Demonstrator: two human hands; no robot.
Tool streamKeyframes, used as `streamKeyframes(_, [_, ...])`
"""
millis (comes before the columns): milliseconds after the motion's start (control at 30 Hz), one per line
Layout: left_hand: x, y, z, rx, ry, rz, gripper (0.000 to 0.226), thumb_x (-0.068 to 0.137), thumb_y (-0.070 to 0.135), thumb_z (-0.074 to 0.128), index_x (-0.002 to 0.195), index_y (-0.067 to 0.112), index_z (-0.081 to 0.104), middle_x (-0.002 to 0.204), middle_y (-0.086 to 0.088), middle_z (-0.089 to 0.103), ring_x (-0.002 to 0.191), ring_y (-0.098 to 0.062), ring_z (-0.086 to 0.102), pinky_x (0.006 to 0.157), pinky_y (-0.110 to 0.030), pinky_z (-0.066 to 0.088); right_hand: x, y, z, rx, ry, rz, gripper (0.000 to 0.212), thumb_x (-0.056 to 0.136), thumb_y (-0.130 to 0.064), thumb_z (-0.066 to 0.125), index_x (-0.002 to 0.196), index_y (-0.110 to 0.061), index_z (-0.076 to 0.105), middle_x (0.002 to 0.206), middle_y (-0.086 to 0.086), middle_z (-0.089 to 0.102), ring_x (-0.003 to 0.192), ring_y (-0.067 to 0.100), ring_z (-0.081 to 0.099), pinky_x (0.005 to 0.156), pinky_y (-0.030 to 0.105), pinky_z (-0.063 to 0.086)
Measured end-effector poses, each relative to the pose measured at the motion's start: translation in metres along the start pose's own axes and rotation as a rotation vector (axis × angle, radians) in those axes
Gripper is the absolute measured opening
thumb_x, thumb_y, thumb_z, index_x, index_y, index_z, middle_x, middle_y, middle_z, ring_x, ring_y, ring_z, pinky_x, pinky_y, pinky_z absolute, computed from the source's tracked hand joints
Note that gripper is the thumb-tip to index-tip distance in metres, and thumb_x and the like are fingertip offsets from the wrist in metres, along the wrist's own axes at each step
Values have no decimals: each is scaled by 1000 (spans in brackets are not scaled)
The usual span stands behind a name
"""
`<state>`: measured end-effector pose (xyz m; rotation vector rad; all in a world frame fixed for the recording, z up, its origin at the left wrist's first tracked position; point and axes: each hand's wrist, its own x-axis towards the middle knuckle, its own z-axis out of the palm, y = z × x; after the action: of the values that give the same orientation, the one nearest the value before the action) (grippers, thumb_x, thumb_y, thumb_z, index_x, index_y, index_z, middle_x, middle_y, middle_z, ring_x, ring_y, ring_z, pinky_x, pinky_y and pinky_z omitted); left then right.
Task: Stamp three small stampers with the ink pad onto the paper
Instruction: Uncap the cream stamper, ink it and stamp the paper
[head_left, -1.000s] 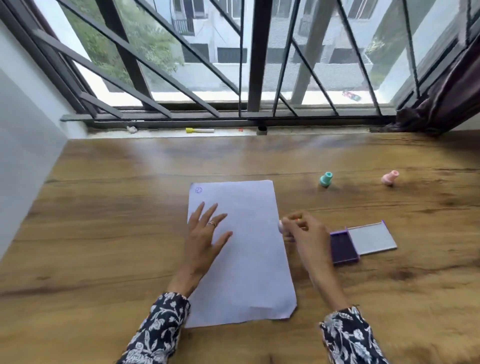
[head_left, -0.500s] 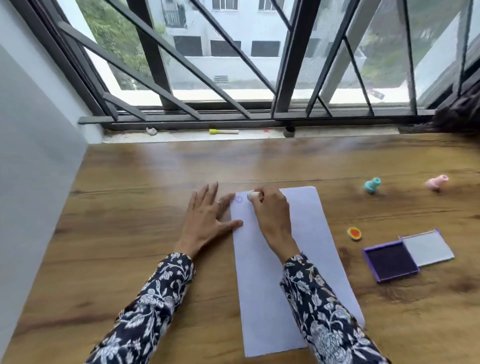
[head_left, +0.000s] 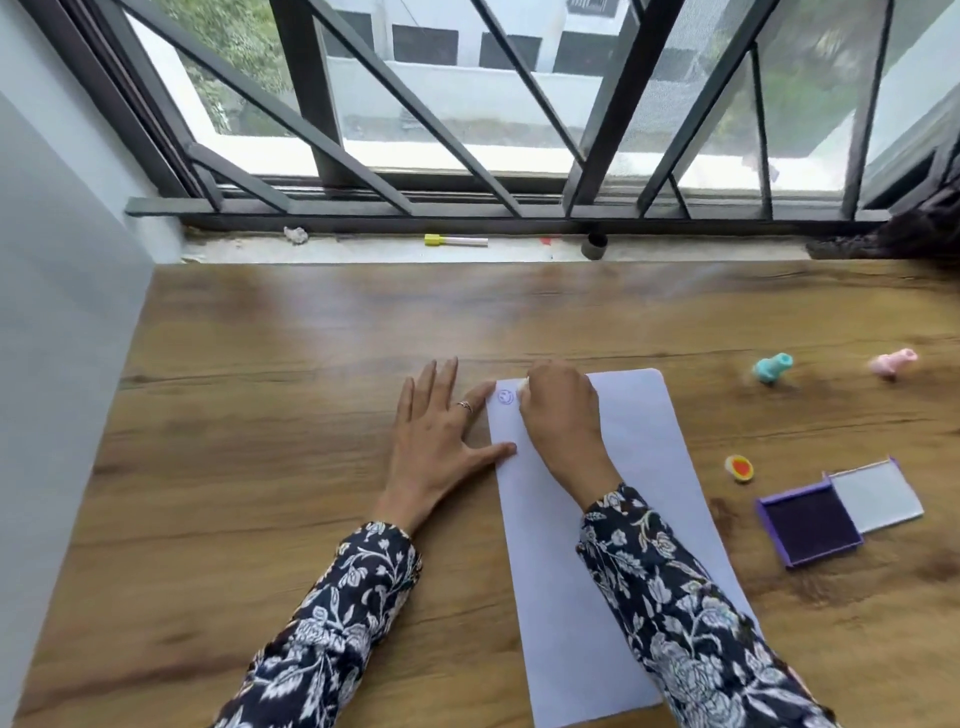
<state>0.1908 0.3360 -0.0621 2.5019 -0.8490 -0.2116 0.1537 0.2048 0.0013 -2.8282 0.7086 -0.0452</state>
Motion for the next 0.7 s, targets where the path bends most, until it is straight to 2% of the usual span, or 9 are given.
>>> streamKeyframes(67, [0, -1, 2, 2, 9, 4, 76, 70, 71, 52, 136, 42, 30, 157, -3, 9, 144, -20, -3, 115, -36, -10, 5, 1, -3, 0, -27, -8, 20, 83, 1, 47, 65, -8, 44, 86, 21, 59, 81, 38, 58, 60, 32, 32])
streamKeyframes(133, [0, -2, 4, 2, 14, 4, 76, 69, 72, 52, 136, 43, 30, 157, -3, 10, 144, -20, -2, 115, -36, -10, 9, 3, -6, -3, -53, -22, 24, 80, 1, 48, 59, -7, 38, 71, 19, 52, 75, 38, 56, 58, 32, 30])
streamKeyframes(267, [1, -2, 4, 9, 16, 8, 76, 69, 73, 50, 136, 43, 30, 157, -3, 10, 144, -19, -2, 114, -36, -11, 11, 3, -6, -39, -69, -83, 23, 81, 3, 47, 62, -8, 39, 81, 23, 60, 73, 38, 55, 58, 32, 32])
streamKeyframes(367, [1, -1, 2, 16, 2, 1, 77, 69, 73, 51, 136, 43, 29, 157, -3, 9, 144, -19, -3, 115, -37, -9, 12, 10, -7, 38, -100, -69, 17, 80, 0, 48, 63, -2, 46, 75, 21, 57, 69, 35, 50, 58, 31, 31])
streamKeyframes(433, [0, 0, 0, 17, -9, -9, 77, 68, 73, 51, 136, 44, 29, 157, -2, 9, 144, -20, -1, 115, -37, -8, 14, 21, -12, 234, -144, -7, 16, 79, -9, 56, 67, 2, 57, 77, 20, 64, 72, 33, 56, 58, 34, 38])
streamKeyframes(500, [0, 1, -3, 9, -32, -19, 78, 68, 72, 53, 136, 45, 28, 157, -2, 9, 144, -20, 0, 116, -38, -7, 13, 37, -21, 596, -176, 142, 17, 75, -17, 68, 75, 0, 68, 84, 17, 71, 79, 29, 64, 71, 38, 52])
streamKeyframes(533, [0, 2, -5, -3, -48, -26, 78, 68, 71, 55, 136, 45, 27, 157, -2, 10, 144, -20, 1, 116, -39, -6, 10, 46, -27, 813, -160, 248, 17, 74, -19, 72, 77, -3, 71, 86, 14, 72, 80, 25, 66, 76, 36, 55])
streamKeyframes(600, [2, 8, -12, -95, -41, -58, 75, 70, 63, 61, 136, 42, 31, 156, -5, 16, 144, -22, 7, 116, -41, -1, 1, 69, -36, 1123, -106, 383, 17, 74, -19, 74, 83, -4, 71, 87, 12, 70, 75, 18, 65, 76, 26, 58])
streamKeyframes(700, [2, 19, -25, -371, 108, -158, 64, 72, 41, 73, 130, 31, 47, 147, -10, 35, 139, -25, 23, 112, -39, 13, -19, 110, -53, 1290, -132, 428, 19, 78, -14, 70, 89, 2, 69, 84, 10, 65, 70, 14, 59, 66, 15, 56])
